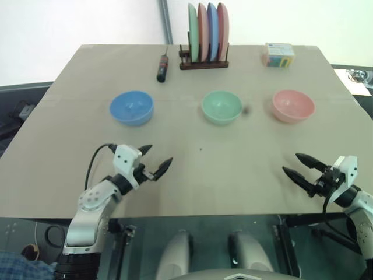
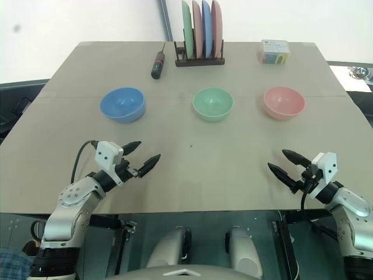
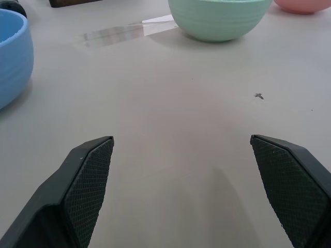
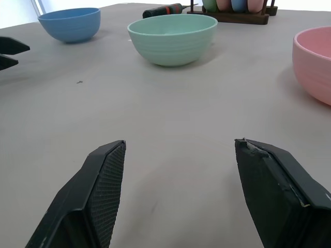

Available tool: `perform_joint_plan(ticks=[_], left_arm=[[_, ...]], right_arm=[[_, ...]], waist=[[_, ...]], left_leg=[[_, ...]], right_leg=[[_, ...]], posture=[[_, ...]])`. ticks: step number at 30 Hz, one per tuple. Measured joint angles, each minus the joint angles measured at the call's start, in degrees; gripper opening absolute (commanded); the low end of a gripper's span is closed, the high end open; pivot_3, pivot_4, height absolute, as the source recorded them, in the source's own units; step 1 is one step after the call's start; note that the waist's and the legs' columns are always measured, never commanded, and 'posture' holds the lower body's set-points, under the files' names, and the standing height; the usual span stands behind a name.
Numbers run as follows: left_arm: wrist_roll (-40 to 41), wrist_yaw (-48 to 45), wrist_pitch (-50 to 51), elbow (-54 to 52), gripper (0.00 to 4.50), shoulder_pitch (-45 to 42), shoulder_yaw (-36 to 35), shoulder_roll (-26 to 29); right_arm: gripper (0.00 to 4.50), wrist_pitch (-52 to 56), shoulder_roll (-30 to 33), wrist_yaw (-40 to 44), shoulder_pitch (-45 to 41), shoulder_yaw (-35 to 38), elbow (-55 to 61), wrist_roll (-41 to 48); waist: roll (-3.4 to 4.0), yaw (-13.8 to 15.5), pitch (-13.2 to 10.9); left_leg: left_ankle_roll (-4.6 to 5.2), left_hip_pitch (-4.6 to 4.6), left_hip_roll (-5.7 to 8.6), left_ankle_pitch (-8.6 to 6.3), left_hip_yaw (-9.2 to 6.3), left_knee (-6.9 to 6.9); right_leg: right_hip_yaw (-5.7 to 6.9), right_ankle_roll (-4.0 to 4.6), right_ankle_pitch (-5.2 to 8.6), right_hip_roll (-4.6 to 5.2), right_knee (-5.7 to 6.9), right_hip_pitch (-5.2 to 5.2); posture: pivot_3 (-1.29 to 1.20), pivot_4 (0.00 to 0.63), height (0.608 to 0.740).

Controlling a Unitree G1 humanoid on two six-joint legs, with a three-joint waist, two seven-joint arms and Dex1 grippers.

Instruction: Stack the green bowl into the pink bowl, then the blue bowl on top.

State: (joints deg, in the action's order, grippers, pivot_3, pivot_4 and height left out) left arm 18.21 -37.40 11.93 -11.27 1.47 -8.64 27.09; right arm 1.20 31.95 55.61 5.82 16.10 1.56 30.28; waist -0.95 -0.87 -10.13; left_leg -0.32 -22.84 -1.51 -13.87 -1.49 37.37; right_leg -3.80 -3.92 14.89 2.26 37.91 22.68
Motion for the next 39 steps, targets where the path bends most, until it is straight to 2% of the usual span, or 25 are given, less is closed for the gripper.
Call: perform_joint_plan(ticks=[26,31,35,39], left_arm=[[1.71,-1.77,-0.95,0.0,4.5,-0.42,1.83,-1.53],[7.18,-5.45,-0.46,-3.4,4.5,-1.86,2.47,-2.61],[12.8,-6.32,1.54,-7.27,4.5,-4.39,2.51,-3.82],[15.47,-6.2,3.24,-9.9,4.5,-6.17,4.1,-4.43]], right_arm=[[3.59,3.89,1.75,-4.17,-0.67,-0.14,2.47,-1.53],[3.59,8.77,6.33,-11.26,-8.27,-2.52,4.14,-9.56],[3.59,12.47,12.7,-13.81,-16.21,-8.35,3.82,-18.76],[3.59,14.57,13.4,-13.75,-25.39,-12.44,-1.71,-23.08]], waist=[[0.0,-0.01,0.0],[0.01,-0.1,-0.01],[0.01,-0.03,0.0],[-0.01,-0.15,-0.01]], left_leg=[[0.0,0.0,0.01,0.0,0.01,0.02],[0.0,0.01,0.0,0.01,0.03,0.08],[0.0,-0.03,0.02,0.01,0.04,0.09],[0.0,-0.05,0.03,0.0,0.04,0.08]], right_leg=[[-0.01,0.0,0.0,0.0,0.01,0.0],[-0.04,0.0,-0.01,-0.01,0.06,0.01],[-0.05,-0.02,-0.02,0.0,0.02,0.01],[-0.06,-0.01,-0.03,-0.01,0.01,0.02]], posture=[[0.0,0.15,0.74],[0.0,0.15,0.74],[0.0,0.15,0.74],[0.0,0.15,0.74]])
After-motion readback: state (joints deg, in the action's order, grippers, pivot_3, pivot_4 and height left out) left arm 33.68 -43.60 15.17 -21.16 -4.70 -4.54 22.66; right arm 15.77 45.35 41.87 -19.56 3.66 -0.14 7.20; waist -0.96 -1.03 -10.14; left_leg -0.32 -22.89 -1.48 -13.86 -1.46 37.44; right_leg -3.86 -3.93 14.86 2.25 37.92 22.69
